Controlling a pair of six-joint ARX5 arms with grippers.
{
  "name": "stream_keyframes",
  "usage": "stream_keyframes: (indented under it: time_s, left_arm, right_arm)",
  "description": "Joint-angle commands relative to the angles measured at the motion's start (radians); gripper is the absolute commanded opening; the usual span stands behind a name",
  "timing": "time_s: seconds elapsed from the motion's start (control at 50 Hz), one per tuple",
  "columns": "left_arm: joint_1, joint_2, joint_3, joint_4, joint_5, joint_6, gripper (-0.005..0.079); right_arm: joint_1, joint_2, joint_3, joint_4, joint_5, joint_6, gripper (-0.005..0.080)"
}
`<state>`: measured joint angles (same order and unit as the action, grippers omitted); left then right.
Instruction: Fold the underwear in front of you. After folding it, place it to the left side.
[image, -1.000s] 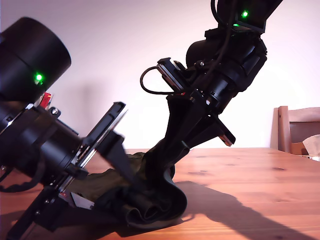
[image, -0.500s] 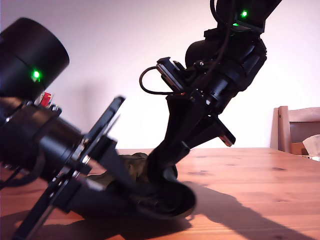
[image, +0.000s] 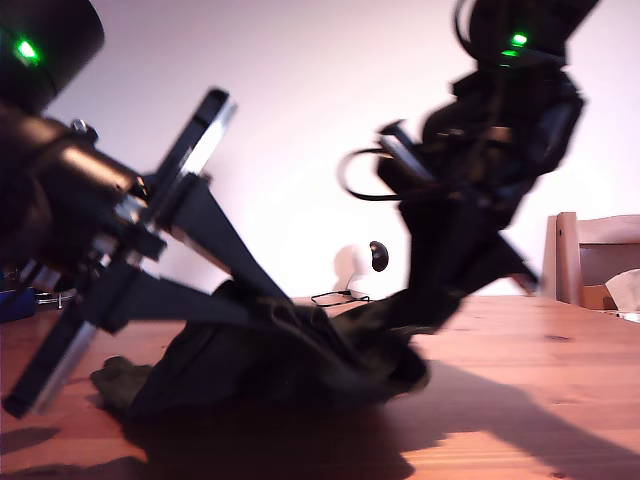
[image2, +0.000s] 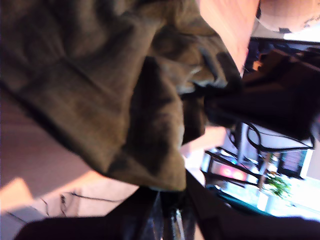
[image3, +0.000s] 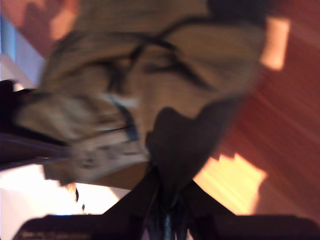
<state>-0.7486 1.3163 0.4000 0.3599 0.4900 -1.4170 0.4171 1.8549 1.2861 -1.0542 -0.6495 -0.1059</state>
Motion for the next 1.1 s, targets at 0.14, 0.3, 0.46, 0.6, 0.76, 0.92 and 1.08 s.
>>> stream_keyframes:
  time_s: [0.14, 0.3, 0.46, 0.6, 0.76, 0.92, 1.08]
  left_arm:
    - [0.056, -0.021, -0.007, 0.002, 0.08, -0.017, -0.0021]
    - [0.084, -0.021, -0.007, -0.012, 0.114, -0.034, -0.0022]
    - [0.14, -0.021, -0.007, -0.014, 0.136, -0.036, -0.0022]
    - [0.215, -0.021, -0.007, 0.014, 0.167, -0.035, -0.0022]
    - [0.304, -0.02, -0.007, 0.029, 0.199, -0.04, -0.0021]
    - [0.373, 0.002, -0.007, 0.027, 0.212, -0.001, -0.0021]
    - [0.418, 0.055, -0.007, 0.026, 0.23, 0.04, -0.0022]
  right_arm:
    - [0.022, -0.033, 0.039, -0.013, -0.002, -0.006, -0.0011]
    - [0.027, -0.033, 0.07, -0.022, 0.011, -0.008, -0.0012]
    - [0.028, -0.033, 0.142, -0.013, 0.013, -0.005, -0.0011]
    - [0.03, -0.031, 0.183, -0.001, 0.015, 0.005, -0.0012]
    - [0.038, -0.013, 0.194, 0.029, 0.032, 0.034, -0.0012]
    - [0.055, 0.001, 0.198, 0.12, 0.03, 0.094, -0.0011]
    - [0.074, 0.01, 0.203, 0.211, 0.03, 0.153, -0.0011]
